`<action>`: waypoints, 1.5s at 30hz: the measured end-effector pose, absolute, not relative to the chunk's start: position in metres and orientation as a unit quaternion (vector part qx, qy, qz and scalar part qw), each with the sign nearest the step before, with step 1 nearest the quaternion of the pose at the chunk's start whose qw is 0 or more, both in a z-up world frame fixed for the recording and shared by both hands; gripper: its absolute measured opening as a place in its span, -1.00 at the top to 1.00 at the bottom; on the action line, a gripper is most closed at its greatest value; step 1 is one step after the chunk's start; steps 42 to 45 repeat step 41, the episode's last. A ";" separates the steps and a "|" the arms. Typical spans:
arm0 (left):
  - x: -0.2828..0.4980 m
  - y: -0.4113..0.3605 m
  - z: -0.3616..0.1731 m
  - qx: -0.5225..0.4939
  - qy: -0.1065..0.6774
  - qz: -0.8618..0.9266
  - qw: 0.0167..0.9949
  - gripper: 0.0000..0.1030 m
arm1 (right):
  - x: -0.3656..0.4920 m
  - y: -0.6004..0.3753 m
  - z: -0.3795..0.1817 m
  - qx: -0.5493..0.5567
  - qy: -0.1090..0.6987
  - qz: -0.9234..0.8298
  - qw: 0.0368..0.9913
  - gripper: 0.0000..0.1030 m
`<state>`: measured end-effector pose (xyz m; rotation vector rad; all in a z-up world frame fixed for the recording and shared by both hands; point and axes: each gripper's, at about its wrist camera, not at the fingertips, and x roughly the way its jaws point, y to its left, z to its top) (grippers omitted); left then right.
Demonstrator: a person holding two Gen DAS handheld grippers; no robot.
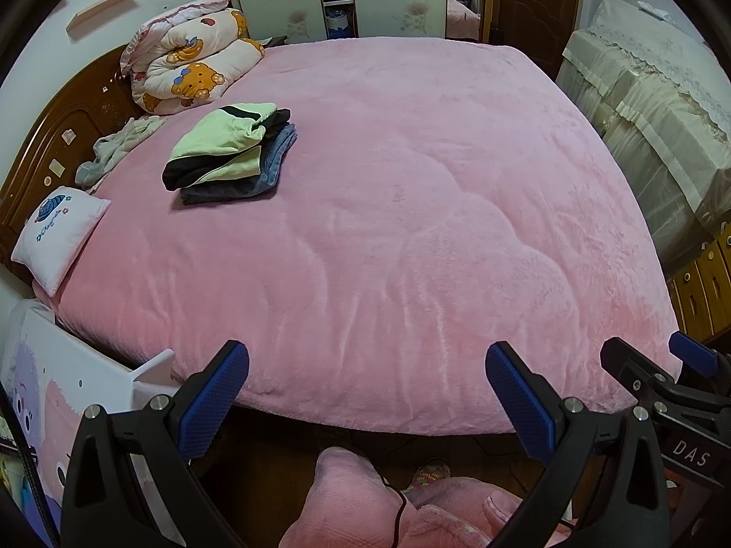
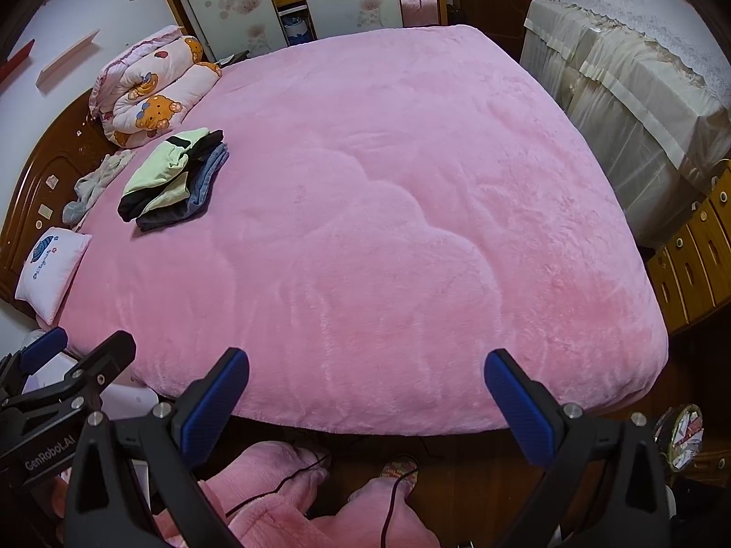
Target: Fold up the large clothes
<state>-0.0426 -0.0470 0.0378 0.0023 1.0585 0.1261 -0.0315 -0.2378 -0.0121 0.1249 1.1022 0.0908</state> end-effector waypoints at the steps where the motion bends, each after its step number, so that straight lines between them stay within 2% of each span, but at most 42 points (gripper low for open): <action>1: -0.043 -0.047 0.038 0.001 0.505 0.060 0.861 -0.99 | -0.031 -0.238 -0.012 0.060 0.523 0.044 0.849 -1.00; 45: -0.030 -0.035 0.034 0.020 0.505 0.037 0.862 -0.99 | -0.026 -0.247 -0.015 0.065 0.532 0.031 0.844 -1.00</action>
